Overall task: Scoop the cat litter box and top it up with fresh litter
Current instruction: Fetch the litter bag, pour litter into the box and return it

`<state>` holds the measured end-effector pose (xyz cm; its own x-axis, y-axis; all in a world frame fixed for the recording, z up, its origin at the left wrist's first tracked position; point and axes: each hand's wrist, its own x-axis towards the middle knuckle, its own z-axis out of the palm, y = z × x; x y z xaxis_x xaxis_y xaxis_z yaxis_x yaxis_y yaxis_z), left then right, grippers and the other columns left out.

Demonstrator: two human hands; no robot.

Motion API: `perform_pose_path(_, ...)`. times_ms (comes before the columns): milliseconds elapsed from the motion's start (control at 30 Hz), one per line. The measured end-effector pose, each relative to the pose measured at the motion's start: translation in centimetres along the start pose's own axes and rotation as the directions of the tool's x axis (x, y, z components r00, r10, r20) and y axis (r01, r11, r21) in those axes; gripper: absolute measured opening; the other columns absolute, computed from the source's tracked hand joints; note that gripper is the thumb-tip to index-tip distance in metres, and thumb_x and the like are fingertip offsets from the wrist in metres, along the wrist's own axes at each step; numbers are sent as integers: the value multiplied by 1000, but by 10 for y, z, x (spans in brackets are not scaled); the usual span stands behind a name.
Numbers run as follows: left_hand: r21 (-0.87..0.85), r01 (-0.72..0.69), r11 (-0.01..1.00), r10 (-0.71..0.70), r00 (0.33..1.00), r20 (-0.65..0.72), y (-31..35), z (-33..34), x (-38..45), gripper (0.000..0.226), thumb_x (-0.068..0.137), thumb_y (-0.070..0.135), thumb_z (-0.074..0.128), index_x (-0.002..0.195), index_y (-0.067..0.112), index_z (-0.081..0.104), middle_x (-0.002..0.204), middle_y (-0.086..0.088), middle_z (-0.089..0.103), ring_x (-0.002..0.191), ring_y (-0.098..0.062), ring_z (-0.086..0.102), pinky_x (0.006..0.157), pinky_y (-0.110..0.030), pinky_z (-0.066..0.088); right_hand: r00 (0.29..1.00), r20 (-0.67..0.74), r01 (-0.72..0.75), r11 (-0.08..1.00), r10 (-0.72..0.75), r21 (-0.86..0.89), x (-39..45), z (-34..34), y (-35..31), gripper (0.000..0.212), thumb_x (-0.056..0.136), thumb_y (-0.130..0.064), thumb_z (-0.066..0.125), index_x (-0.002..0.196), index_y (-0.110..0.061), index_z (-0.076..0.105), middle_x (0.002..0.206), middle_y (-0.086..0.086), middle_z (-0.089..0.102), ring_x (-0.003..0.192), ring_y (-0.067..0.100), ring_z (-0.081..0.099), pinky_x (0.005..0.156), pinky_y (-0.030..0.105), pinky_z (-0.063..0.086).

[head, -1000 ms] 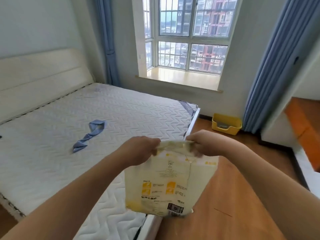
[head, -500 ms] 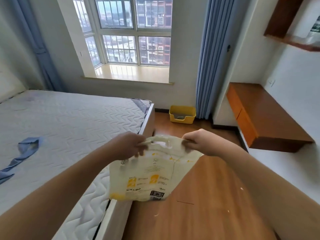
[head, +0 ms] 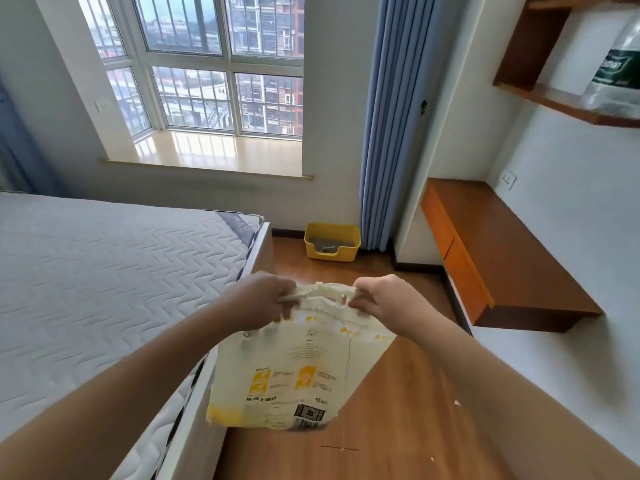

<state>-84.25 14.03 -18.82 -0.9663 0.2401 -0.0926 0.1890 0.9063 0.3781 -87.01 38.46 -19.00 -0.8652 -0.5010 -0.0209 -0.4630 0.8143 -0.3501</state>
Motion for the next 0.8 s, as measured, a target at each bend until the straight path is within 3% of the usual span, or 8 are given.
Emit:
perform_pose_path(100,15,-36,999,36,999,28,-6,-9,41,18,91,21,61,76,30,62,75,10,65,58,-1,55,42,-7,35,998,-4,-61,998,62,34,29,-5,21,14,90,-39,61,97,-27,64,85,-12,67,79,5,63,75,31,56)
perform_pose_path(233,35,-105,994,103,993,64,-16,-27,97,33,90,27,66,63,35,48,69,13,57,63,-5,54,53,-13,33,993,9,-117,989,116,90,71,-20,44,8,89,-37,63,91,-29,63,81,-14,65,77,3,62,76,31,55)
perform_pose_path(333,24,-146,989,143,986,85,-21,-37,139,32,91,31,67,66,39,49,70,14,58,66,-7,58,59,-14,39,991,18,-135,981,133,139,98,-31,63,5,88,-35,65,87,-31,63,79,-14,66,76,3,63,76,30,55)
perform_pose_path(467,56,-185,981,182,982,57,-18,-39,188,29,90,35,66,67,39,48,70,14,57,66,-6,56,58,-16,37,987,-40,-145,979,153,144,129,-43,98,9,88,-39,65,87,-29,66,77,-14,67,74,3,63,74,33,55)
perform_pose_path(567,87,-197,977,195,980,31,-12,-34,226,18,91,37,64,77,39,53,74,14,60,67,-5,57,58,-15,37,978,-152,-129,989,139,73,148,-48,125,15,90,-43,61,88,-29,65,74,-13,66,69,4,61,66,28,51)
perform_pose_path(667,106,-192,976,197,980,-39,-4,-28,270,28,92,38,63,69,39,46,71,15,56,65,-5,54,56,-16,34,956,-271,-105,993,114,48,169,-53,160,16,91,-45,58,88,-31,66,72,-11,67,65,5,60,58,27,49)
perform_pose_path(800,88,-161,983,165,986,-31,12,-19,331,28,90,40,65,70,39,46,71,16,57,66,-4,57,60,-17,44,961,-263,-76,997,82,35,202,-70,214,19,91,-45,59,92,-29,68,73,-11,68,66,4,60,55,16,40)
